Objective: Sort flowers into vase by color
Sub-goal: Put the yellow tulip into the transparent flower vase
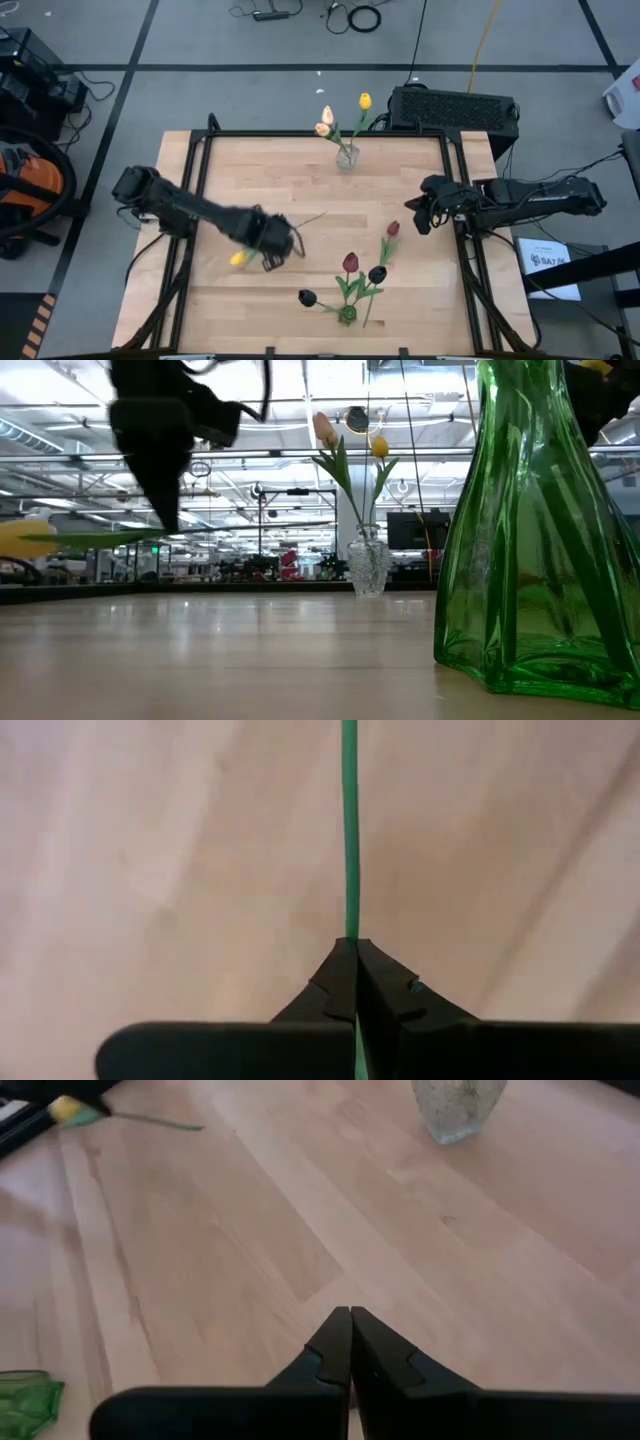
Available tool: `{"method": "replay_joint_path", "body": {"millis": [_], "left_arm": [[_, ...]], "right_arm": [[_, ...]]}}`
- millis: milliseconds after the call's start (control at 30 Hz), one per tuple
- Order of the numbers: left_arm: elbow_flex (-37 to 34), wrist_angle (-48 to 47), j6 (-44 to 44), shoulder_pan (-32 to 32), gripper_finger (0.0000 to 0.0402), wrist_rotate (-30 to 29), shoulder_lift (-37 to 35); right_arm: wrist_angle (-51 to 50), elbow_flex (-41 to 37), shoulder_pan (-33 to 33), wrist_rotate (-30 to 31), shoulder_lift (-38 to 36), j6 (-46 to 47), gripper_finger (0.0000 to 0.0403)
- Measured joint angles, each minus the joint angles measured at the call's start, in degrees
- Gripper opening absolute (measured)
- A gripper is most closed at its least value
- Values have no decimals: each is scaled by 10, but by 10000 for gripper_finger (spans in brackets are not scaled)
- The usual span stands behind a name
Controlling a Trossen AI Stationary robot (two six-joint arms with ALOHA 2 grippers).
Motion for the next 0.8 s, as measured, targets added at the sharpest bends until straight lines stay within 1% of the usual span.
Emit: {"method": "replay_joint_path", "body": {"millis": [67,133,267,333,400,500,600,700,800], "left_arm": [[0,6,69,41,0,6,-7],[0,17,137,90,0,32,-10],[0,61,256,188,0,124,-10],[0,88,297,234,0,173,-10],[0,118,320,279,0,231,-10],[1,150,318,342,0,331,-11],[1,168,281,384,0,406,-11],[1,174,260,405,0,463,-11],[1,179,224,410,0,494,-11]], "right_arm": [[6,0,0,1,5,-9,0],[10,0,0,2,12,-15,0],[13,0,0,14,27,-23,0],[13,0,0,15,37,-51,0],[17,0,0,22,50,-92,0],[15,3,0,62,68,-141,0],[14,26,0,116,88,-178,0],[15,72,-3,160,115,-238,0],[11,133,-20,178,152,-311,0]]}}
